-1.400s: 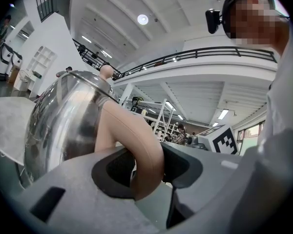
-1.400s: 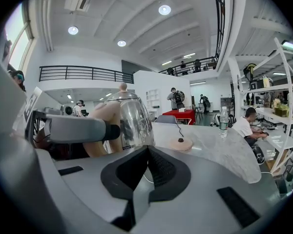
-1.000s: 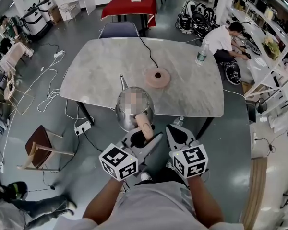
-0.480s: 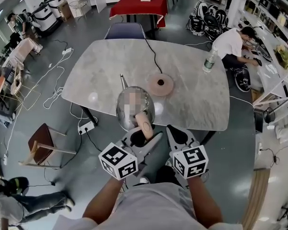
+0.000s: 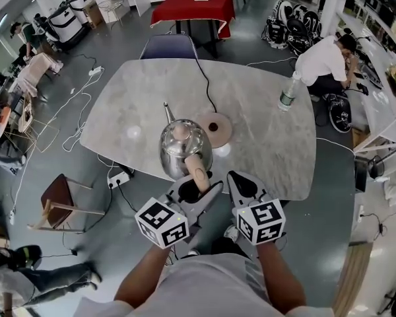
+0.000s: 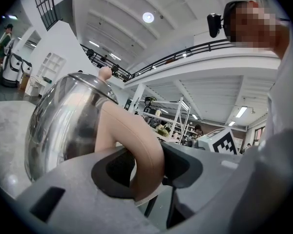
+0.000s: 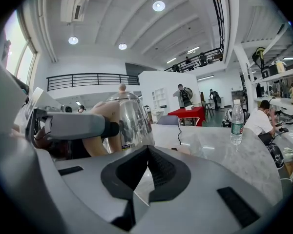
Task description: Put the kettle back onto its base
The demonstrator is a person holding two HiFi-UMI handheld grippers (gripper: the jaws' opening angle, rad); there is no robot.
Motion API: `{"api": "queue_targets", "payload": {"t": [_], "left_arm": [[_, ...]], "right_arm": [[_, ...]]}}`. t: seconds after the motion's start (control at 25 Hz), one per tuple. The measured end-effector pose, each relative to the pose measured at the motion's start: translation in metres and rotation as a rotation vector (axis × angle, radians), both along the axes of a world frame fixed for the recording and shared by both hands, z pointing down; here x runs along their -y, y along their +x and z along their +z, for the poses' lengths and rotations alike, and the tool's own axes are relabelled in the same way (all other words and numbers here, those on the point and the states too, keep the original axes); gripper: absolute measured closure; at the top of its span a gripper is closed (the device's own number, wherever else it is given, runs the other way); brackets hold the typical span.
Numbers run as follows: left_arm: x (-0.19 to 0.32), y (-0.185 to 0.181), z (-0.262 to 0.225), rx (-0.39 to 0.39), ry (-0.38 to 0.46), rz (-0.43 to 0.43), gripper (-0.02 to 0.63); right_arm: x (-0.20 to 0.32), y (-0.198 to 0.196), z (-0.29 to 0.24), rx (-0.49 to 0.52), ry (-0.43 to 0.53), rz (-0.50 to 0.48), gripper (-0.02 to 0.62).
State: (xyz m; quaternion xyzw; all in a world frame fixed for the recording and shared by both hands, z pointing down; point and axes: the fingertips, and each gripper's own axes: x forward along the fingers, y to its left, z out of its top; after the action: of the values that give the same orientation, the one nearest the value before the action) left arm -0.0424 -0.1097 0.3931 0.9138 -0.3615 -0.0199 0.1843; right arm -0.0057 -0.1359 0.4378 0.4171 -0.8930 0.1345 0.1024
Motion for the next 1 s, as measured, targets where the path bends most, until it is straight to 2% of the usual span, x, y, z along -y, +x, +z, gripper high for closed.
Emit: {"api": "queue_targets", "payload": {"t": [0.44,1.0], "left_arm": [[0.034,0.028,0.004,0.007,-0.004,-0.048,0.443],[0.064,0.05,0.023,0.008,0.012,0.02,0.442]], "right_arm": [[0.039,0.026,-0.006,0.024,0.023,-0.057,0.591],[0.069,0.043,0.004,-0.013,0.026,-0.036,0.591]]}}
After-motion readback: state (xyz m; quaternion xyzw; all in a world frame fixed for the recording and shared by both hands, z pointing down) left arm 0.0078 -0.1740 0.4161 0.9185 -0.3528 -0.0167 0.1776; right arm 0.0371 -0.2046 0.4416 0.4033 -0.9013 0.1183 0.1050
